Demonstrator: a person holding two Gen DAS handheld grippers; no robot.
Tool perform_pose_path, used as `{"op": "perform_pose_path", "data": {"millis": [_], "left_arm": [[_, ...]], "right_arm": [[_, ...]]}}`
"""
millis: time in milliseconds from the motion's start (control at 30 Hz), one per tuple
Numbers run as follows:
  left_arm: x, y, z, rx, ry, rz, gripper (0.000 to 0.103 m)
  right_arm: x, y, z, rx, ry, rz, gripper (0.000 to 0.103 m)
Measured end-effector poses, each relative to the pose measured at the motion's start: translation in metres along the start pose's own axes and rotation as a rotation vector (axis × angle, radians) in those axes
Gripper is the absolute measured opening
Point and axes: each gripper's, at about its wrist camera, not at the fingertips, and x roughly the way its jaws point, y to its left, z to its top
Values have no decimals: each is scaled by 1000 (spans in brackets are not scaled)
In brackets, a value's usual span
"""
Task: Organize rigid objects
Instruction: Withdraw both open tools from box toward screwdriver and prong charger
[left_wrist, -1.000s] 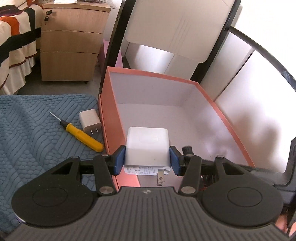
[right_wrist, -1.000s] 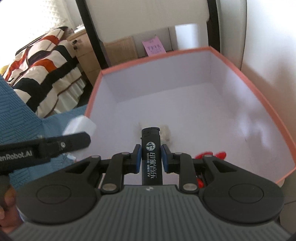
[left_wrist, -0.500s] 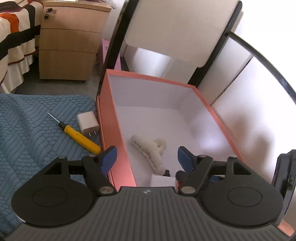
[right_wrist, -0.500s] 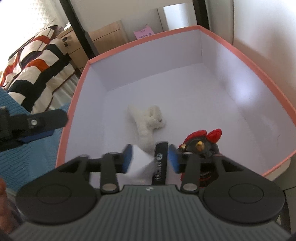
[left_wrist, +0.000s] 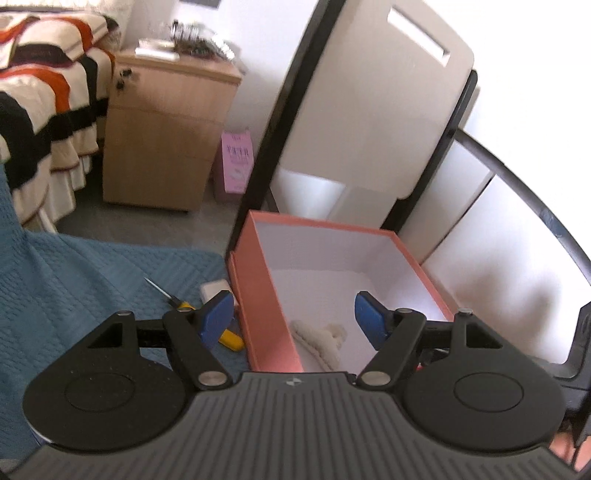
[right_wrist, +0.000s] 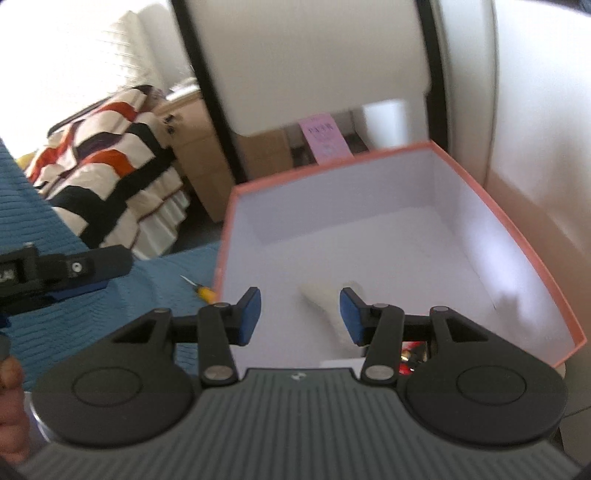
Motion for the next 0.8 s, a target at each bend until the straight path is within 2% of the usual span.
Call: {"op": "perform_pose_path", "data": {"millis": [233,400,700,800], "left_arm": [[-32,23,-4,11,-44,28,77],[-41,49,-18,-13,-47,65,77],[-27,86,-36,-84,-19,86,77],[-14,99,-37,-115,-18,79,77]], "right_arm": [[-13,38,-2,-78,-25,46,50],[-9,61,-16,-152,-3,52,50],[-3,78,-34,-185,49,46,50],[2,86,-37,-270,39,17,50]]}}
